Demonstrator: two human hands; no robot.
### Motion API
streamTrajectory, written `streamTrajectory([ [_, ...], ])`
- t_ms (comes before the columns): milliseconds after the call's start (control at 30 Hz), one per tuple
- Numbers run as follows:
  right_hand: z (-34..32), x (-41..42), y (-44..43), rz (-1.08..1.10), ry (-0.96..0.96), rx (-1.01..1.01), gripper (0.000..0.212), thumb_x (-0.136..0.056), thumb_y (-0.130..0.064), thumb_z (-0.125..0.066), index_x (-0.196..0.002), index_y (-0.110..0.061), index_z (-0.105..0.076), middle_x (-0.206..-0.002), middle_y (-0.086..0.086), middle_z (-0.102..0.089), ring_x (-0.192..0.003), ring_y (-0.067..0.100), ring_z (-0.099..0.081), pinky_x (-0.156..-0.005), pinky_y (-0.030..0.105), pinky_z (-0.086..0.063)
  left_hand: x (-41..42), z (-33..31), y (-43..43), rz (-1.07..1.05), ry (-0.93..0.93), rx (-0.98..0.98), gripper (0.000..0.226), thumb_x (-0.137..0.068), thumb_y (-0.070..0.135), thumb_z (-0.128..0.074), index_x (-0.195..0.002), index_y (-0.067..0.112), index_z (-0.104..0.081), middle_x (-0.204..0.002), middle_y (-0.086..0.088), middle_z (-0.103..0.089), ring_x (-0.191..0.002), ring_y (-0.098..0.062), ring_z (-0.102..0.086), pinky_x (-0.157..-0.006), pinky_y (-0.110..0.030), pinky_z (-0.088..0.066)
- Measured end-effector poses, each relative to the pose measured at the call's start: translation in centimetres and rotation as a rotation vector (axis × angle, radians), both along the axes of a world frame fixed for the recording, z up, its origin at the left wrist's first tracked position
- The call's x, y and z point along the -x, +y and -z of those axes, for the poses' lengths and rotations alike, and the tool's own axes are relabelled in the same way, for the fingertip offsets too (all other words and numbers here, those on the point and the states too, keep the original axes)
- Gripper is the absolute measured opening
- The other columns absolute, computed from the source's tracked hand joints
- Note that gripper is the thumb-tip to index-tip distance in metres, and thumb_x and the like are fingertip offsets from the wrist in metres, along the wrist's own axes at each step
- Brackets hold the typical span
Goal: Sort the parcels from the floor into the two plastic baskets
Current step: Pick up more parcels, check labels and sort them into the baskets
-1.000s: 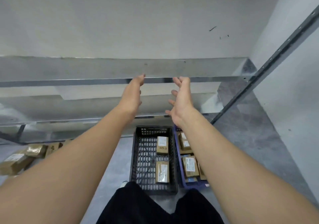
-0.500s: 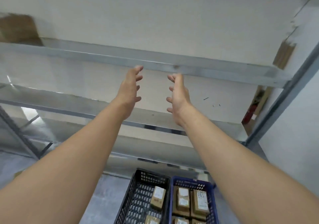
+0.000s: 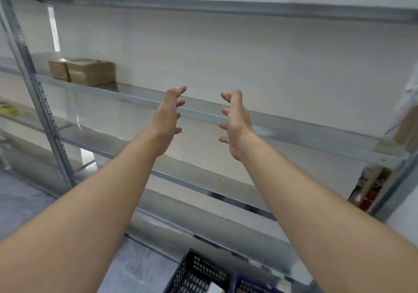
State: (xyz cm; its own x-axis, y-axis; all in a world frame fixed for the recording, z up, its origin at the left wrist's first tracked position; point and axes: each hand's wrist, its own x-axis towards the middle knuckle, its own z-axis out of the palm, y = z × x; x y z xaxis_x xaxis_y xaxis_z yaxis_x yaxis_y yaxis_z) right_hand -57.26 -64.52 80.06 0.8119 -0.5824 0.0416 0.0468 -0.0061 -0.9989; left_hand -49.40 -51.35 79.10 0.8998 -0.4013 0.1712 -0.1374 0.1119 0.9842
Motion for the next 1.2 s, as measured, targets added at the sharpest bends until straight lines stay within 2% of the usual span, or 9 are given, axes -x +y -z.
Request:
streamTrajectory([
  [100,-0.4,-0.2,2.3,-0.020,0.009,0.024,0.073,-0.081,-0.065,-0.040,-0.143,-0.033,-0.062,-0.150,-0.003,-0.054,-0.141,0.028,-0.049,-0.123,0.057,-0.036,-0.5,0.3,2.0,-0.026,-0.002,0.005,0.069,-0.079,0.070,-0.038,-0.142,0.046,-0.053,-0.144,0.005,-0.051,-0.139,-0.029,-0.040,-0.113,-0.058,-0.035],
  [333,-0.1,-2.6,10.3,-0.110,0.037,0.041,0.074,-0.075,-0.066,-0.039,-0.137,-0.034,-0.065,-0.144,0.001,-0.059,-0.136,0.029,-0.053,-0.121,0.056,-0.038,-2.3,1.5,10.4,-0.124,0.002,-0.003,0.074,-0.079,0.071,-0.036,-0.145,0.041,-0.050,-0.145,0.000,-0.049,-0.140,-0.032,-0.038,-0.115,-0.061,-0.033],
  [500,1.8,-5.6,18.6,-0.235,0.063,0.025,0.039,-0.108,-0.052,-0.040,-0.135,-0.030,-0.058,-0.136,0.005,-0.059,-0.133,0.031,-0.054,-0.121,0.055,-0.038,-3.3,2.9,19.9,-0.219,-0.001,-0.021,0.075,-0.081,0.071,-0.035,-0.149,0.040,-0.046,-0.145,-0.001,-0.046,-0.141,-0.032,-0.035,-0.115,-0.061,-0.032],
  [667,3.6,-8.4,29.4,-0.346,0.097,0.017,0.029,-0.109,-0.052,-0.038,-0.123,-0.035,-0.057,-0.140,0.011,-0.058,-0.132,0.034,-0.053,-0.117,0.055,-0.041,-3.5,4.5,30.7,-0.327,0.044,-0.022,0.075,-0.079,0.067,-0.036,-0.147,0.038,-0.048,-0.141,-0.001,-0.047,-0.133,-0.025,-0.036,-0.114,-0.056,-0.032],
  [767,4.7,-9.8,35.9,-0.416,0.115,0.017,0.029,-0.109,-0.052,-0.036,-0.116,-0.036,-0.059,-0.130,0.002,-0.061,-0.130,0.031,-0.054,-0.112,0.053,-0.042,-3.3,5.4,36.8,-0.377,0.106,0.003,0.077,-0.075,0.065,-0.040,-0.143,0.033,-0.051,-0.141,-0.004,-0.047,-0.127,-0.022,-0.041,-0.095,-0.039,-0.041],
  [833,5.3,-10.7,39.7,-0.454,0.115,0.007,0.025,-0.109,-0.049,-0.037,-0.105,-0.037,-0.059,-0.122,-0.003,-0.062,-0.130,0.028,-0.055,-0.109,0.050,-0.042,-3.3,6.0,40.6,-0.417,0.130,-0.007,0.076,-0.074,0.066,-0.039,-0.142,0.033,-0.052,-0.140,-0.003,-0.047,-0.122,-0.020,-0.045,-0.090,-0.037,-0.042],
  [933,6.1,-11.8,44.4,-0.506,0.131,0.001,0.025,-0.110,-0.048,-0.038,-0.115,-0.037,-0.060,-0.131,-0.003,-0.062,-0.131,0.026,-0.054,-0.108,0.048,-0.043,-3.8,6.8,45.6,-0.489,0.170,-0.034,0.080,-0.074,0.068,-0.040,-0.146,0.036,-0.050,-0.141,-0.001,-0.048,-0.135,-0.026,-0.039,-0.109,-0.051,-0.036],
  [1067,7.4,-13.2,49.0,-0.548,0.176,0.030,0.042,-0.105,-0.055,-0.039,-0.135,-0.035,-0.060,-0.144,0.001,-0.058,-0.135,0.028,-0.053,-0.119,0.058,-0.040,-4.4,7.8,50.4,-0.551,0.185,-0.074,0.077,-0.076,0.069,-0.039,-0.146,0.038,-0.051,-0.141,-0.001,-0.049,-0.137,-0.026,-0.037,-0.112,-0.053,-0.035],
  [1200,8.3,-15.2,52.0,-0.593,0.214,0.007,0.044,-0.105,-0.054,-0.038,-0.137,-0.035,-0.060,-0.140,0.002,-0.059,-0.132,0.029,-0.054,-0.118,0.057,-0.042,-5.7,8.3,53.7,-0.590,0.222,-0.087,0.080,-0.075,0.070,-0.039,-0.148,0.036,-0.049,-0.142,-0.001,-0.049,-0.139,-0.026,-0.037,-0.114,-0.054,-0.033],
])
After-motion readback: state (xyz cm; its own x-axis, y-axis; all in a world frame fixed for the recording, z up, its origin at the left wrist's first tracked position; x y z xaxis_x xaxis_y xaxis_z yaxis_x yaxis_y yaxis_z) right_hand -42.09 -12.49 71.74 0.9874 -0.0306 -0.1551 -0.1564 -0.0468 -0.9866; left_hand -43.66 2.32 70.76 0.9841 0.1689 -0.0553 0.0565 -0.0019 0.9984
